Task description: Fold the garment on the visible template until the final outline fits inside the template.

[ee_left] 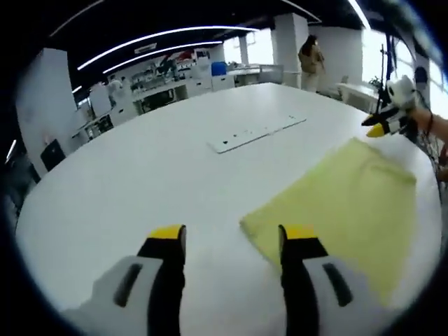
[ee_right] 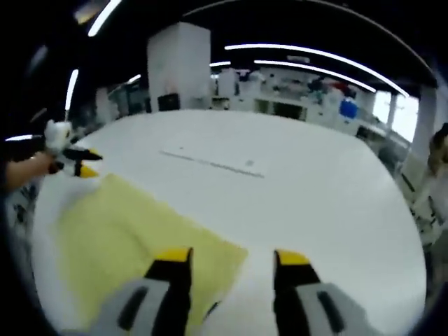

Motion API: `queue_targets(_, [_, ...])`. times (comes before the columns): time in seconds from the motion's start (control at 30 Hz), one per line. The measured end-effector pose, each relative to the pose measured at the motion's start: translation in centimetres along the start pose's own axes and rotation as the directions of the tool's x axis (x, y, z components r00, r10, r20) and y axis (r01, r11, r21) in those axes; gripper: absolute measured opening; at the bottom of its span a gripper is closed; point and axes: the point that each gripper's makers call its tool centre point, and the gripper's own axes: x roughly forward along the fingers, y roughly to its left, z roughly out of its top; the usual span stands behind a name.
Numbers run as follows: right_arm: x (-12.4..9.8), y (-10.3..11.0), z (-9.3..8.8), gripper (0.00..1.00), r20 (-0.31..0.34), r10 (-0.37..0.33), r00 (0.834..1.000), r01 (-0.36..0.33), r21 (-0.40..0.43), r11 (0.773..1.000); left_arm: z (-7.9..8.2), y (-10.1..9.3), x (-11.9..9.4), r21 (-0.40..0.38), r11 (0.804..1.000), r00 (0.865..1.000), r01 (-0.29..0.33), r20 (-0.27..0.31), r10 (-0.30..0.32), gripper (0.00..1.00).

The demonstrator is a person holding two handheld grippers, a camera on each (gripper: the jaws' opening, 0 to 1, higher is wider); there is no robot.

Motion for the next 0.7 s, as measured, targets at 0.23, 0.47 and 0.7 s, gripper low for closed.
queue_targets(0.23, [-2.1, 2.0, -0.6, 0.72, -0.032, 0.089, 0.996, -0.089, 0.010, 0.996, -0.3, -1.0, -2.6, -0.076, 0.997, 0.998, 0.022, 0.057, -0.018, 0.77])
queue_targets(0.47, [-4.4, 4.4, -2.0, 0.83, -0.050, 0.143, 0.989, -0.142, 0.007, 0.990, -0.7, -2.6, -5.5, -0.092, 0.994, 0.994, 0.061, 0.097, -0.052, 0.91])
queue_targets(0.7, [-6.7, 6.2, -3.6, 0.93, -0.057, 0.181, 0.982, -0.182, -0.006, 0.983, -1.5, -4.4, -8.2, -0.071, 0.994, 0.992, 0.085, 0.102, -0.078, 0.99])
